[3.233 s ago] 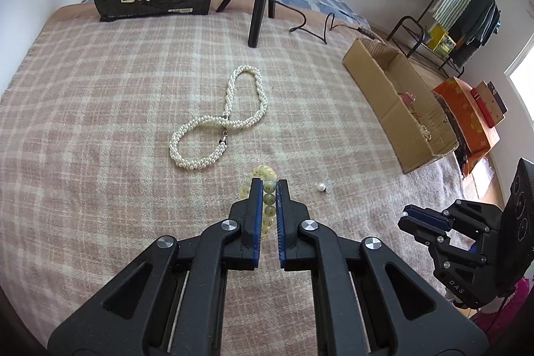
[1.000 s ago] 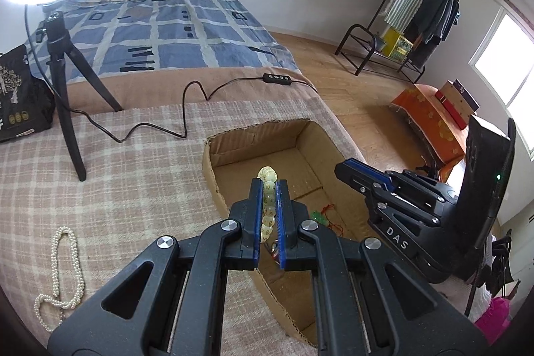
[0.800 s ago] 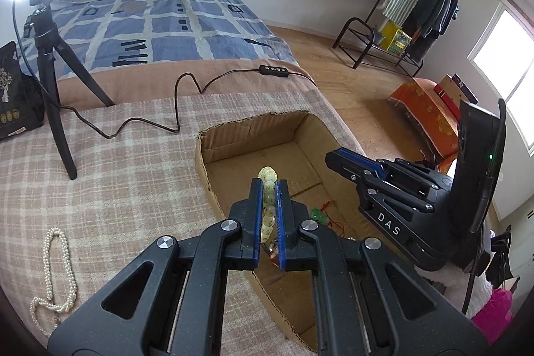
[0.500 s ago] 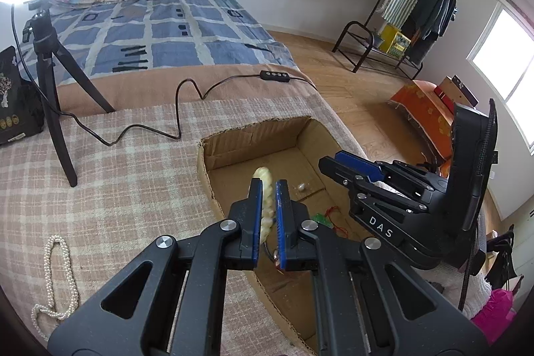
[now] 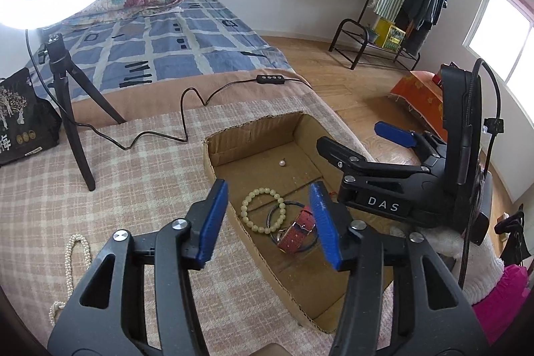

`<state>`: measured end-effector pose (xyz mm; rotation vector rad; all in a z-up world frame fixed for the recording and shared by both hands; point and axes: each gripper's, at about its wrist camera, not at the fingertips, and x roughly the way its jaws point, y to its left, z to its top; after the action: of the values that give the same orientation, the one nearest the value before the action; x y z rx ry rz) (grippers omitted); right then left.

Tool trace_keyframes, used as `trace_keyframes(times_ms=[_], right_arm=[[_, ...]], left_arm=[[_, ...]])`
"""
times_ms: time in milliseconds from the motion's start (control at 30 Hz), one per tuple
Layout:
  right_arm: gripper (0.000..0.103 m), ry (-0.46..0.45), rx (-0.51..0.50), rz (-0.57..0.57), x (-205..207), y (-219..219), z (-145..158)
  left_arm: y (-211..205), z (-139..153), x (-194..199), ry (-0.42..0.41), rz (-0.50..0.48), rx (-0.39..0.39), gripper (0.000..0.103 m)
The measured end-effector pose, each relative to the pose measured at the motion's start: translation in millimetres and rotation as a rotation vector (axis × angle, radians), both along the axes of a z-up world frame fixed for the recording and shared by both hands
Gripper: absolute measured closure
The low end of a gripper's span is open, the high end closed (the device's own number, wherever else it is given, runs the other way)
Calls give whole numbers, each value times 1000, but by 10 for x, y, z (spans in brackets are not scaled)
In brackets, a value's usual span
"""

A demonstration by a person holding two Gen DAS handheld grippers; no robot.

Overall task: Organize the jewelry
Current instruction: 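Open left tool to drop bracelet in box while right releases earring, then move left tool to pearl necklace while right tool approaches second pearl earring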

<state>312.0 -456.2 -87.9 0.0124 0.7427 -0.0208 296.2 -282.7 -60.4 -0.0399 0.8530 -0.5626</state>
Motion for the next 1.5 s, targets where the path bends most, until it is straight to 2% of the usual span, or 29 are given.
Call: trace_keyframes(times_ms=[33, 567, 700, 867, 1033, 1267, 1500], right_arm=[[0, -1, -5, -7, -15, -3, 21], [0, -63, -19, -31, -459, 117, 516], [0, -73, -20, -23, -614, 207, 618], [0, -82, -42, -6, -807, 328, 721], [0, -109, -16, 8, -1021, 465, 871], [0, -136, -32, 60, -1313, 813, 959], [0, -142, -31, 181, -1632, 1231, 862]], left_arm=[[8, 21, -22, -6, 3, 1, 40], [417, 483, -494, -84, 46, 7, 38], [609, 585, -628, -98, 70, 1, 30], [852, 709, -771, -109, 98, -2, 29], [1180, 835, -901, -133, 120, 6, 26], [1763, 877, -1047, -143, 193, -17, 25], [2221, 730, -1100, -149, 240, -14, 25]])
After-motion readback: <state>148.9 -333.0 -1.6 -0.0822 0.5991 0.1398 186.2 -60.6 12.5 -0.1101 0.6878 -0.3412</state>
